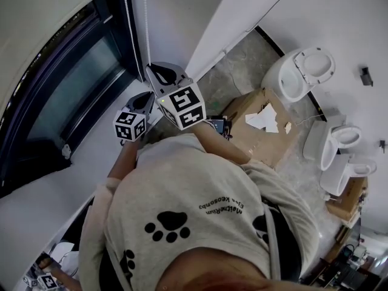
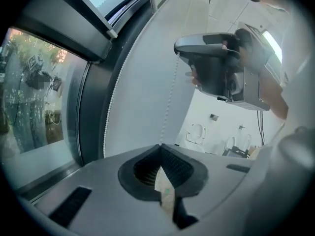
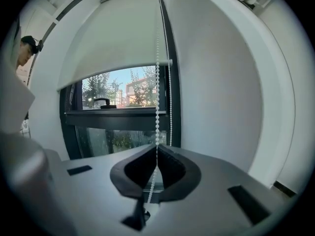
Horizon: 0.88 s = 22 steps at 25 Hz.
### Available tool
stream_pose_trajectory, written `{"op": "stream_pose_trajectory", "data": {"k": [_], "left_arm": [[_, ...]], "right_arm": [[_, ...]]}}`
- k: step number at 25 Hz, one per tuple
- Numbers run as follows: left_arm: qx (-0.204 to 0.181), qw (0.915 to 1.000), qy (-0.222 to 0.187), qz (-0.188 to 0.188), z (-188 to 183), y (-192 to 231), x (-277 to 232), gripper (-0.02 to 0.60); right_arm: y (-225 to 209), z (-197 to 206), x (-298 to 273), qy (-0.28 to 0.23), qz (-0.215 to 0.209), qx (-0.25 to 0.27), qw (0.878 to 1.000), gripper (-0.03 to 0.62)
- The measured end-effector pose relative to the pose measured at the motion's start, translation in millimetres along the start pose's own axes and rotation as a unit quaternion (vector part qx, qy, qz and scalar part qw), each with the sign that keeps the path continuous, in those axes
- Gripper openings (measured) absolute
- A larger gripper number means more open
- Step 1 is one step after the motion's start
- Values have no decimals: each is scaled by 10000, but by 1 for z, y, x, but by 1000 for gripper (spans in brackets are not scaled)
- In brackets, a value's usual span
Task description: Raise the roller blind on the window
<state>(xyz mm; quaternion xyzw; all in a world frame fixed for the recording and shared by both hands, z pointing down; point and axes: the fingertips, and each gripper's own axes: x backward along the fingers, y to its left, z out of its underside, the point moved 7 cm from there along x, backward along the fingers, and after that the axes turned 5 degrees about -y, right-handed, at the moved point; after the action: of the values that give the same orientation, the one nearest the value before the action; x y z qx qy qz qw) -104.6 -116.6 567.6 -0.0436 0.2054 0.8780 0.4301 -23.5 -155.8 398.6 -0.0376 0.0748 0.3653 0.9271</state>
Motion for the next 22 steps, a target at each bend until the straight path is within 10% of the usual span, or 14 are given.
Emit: {"op": "stream_pose_trajectory", "data": {"k": [13,22], "left_arm": [[-154,9995,142,-247,14,-3,-5,12],[-168,9981,-517,-288,-32,-20,6,100]], "right_arm": [[0,20,0,22,-179,27,9998,12],[-4,20,2,-79,-431,129,9990,12]]}}
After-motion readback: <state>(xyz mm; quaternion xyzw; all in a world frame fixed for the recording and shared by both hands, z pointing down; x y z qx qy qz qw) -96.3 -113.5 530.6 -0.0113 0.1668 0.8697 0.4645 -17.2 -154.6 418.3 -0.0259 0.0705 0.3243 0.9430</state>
